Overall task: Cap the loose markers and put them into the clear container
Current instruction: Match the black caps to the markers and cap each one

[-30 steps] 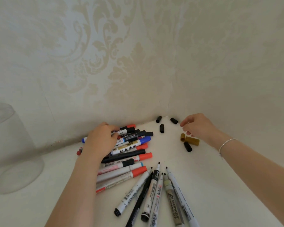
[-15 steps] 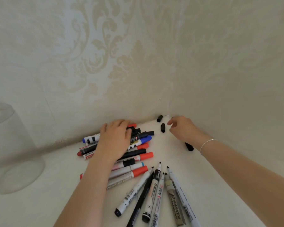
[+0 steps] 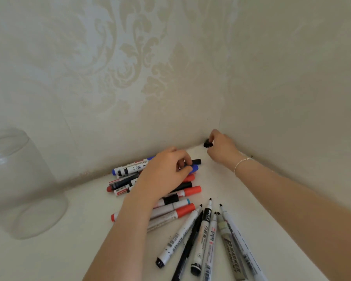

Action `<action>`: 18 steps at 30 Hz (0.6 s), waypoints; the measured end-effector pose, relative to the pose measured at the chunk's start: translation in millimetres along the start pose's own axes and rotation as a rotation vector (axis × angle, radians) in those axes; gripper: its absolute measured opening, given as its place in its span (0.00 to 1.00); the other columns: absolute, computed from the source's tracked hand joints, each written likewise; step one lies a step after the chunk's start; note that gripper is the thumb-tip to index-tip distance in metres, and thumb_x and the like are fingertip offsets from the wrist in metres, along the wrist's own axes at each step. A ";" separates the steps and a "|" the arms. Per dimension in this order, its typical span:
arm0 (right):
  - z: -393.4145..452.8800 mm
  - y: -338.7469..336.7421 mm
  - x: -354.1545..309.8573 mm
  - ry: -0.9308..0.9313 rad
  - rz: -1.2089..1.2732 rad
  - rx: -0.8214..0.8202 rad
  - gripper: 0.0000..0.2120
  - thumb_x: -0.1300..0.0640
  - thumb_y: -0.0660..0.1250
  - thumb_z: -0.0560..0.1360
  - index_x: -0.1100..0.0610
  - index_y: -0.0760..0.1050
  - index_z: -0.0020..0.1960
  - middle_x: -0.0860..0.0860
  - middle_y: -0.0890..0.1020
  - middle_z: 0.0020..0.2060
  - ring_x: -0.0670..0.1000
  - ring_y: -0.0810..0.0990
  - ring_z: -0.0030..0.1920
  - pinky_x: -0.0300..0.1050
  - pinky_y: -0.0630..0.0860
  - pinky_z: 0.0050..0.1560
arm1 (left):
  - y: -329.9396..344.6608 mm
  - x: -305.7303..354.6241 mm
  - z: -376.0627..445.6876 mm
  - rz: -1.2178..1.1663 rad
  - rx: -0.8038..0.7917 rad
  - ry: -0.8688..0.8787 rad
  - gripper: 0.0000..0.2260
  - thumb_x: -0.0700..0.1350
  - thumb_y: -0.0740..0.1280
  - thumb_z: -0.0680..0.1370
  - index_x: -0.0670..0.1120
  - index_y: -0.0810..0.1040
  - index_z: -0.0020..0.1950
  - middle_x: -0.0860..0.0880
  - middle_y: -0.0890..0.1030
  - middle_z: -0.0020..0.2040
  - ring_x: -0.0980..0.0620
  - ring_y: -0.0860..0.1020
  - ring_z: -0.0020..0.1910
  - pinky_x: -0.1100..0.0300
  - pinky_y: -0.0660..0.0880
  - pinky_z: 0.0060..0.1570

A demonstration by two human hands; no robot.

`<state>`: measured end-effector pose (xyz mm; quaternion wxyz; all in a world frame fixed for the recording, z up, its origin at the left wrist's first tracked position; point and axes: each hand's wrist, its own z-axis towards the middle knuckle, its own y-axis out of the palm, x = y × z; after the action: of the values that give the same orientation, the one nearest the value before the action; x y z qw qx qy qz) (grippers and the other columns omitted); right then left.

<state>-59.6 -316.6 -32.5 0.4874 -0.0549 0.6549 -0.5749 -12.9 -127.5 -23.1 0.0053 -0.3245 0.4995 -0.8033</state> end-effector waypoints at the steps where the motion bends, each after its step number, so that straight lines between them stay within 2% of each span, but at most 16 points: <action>1: -3.6 -7.2 -3.0 0.031 0.137 0.008 0.13 0.67 0.60 0.73 0.59 0.70 0.56 0.56 0.76 0.42 0.55 0.73 0.39 0.42 0.66 0.35 | -3.7 4.7 -1.1 0.003 -0.050 -0.037 0.02 0.46 0.69 0.75 0.53 0.80 0.46 0.55 0.76 0.41 0.56 0.74 0.37 0.58 0.74 0.42; 3: -14.6 -21.4 -7.1 0.111 0.370 -0.008 0.16 0.67 0.62 0.72 0.56 0.71 0.57 0.52 0.75 0.35 0.50 0.73 0.33 0.40 0.69 0.33 | -10.9 16.8 -6.0 -0.014 -0.213 -0.107 0.01 0.46 0.70 0.74 0.51 0.80 0.42 0.55 0.77 0.35 0.59 0.74 0.30 0.62 0.71 0.36; 5: -25.8 -33.0 -9.9 0.166 0.504 -0.037 0.16 0.68 0.65 0.70 0.58 0.75 0.56 0.52 0.76 0.34 0.48 0.74 0.33 0.40 0.72 0.34 | -16.5 32.1 -16.2 -0.085 -0.464 -0.170 0.03 0.44 0.71 0.74 0.46 0.80 0.42 0.52 0.80 0.33 0.60 0.76 0.25 0.65 0.73 0.35; 7: -36.4 -42.1 -12.3 0.196 0.590 -0.053 0.13 0.70 0.66 0.70 0.60 0.77 0.53 0.55 0.78 0.37 0.49 0.75 0.33 0.39 0.74 0.34 | -18.0 47.6 -31.4 -0.036 -0.669 -0.223 0.03 0.43 0.71 0.75 0.45 0.80 0.42 0.51 0.82 0.32 0.59 0.78 0.28 0.65 0.74 0.38; 8: -41.1 -45.8 -13.0 0.205 0.623 -0.051 0.13 0.70 0.66 0.70 0.60 0.77 0.52 0.56 0.78 0.38 0.49 0.76 0.33 0.39 0.75 0.35 | -16.1 53.9 -38.9 0.044 -0.715 -0.240 0.03 0.44 0.71 0.75 0.45 0.80 0.43 0.51 0.82 0.32 0.59 0.79 0.31 0.64 0.75 0.42; 10: -49.6 -51.5 -13.9 0.210 0.662 -0.042 0.13 0.70 0.67 0.70 0.61 0.77 0.53 0.55 0.78 0.37 0.49 0.76 0.33 0.39 0.75 0.36 | -9.3 62.6 -49.5 0.243 -0.679 -0.241 0.03 0.43 0.68 0.76 0.44 0.79 0.46 0.50 0.84 0.36 0.57 0.81 0.38 0.59 0.77 0.52; 12: -58.1 -54.9 -14.8 0.209 0.665 -0.042 0.13 0.70 0.67 0.70 0.63 0.77 0.54 0.54 0.78 0.36 0.50 0.76 0.33 0.39 0.75 0.36 | -4.9 69.8 -56.7 0.422 -0.564 -0.216 0.02 0.40 0.65 0.76 0.44 0.76 0.46 0.50 0.82 0.40 0.53 0.82 0.46 0.55 0.76 0.55; 15: -70.3 -58.5 -16.6 0.200 0.663 -0.056 0.12 0.70 0.66 0.71 0.62 0.76 0.53 0.55 0.78 0.37 0.49 0.76 0.32 0.38 0.74 0.34 | -3.7 79.7 -64.1 0.577 -0.493 -0.200 0.02 0.38 0.63 0.75 0.44 0.72 0.43 0.48 0.79 0.45 0.49 0.78 0.47 0.56 0.74 0.49; 18: -80.4 -61.3 -17.0 0.195 0.663 -0.062 0.10 0.71 0.66 0.71 0.60 0.75 0.50 0.56 0.78 0.39 0.49 0.75 0.31 0.34 0.74 0.27 | -0.6 84.1 -67.3 0.650 -0.456 -0.185 0.07 0.40 0.61 0.77 0.43 0.74 0.54 0.48 0.78 0.49 0.50 0.76 0.46 0.57 0.71 0.45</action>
<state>-137.0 -270.0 15.7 0.5809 0.2011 0.6977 -0.3678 -114.5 -101.4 1.3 0.2317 -0.2136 0.7386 -0.5959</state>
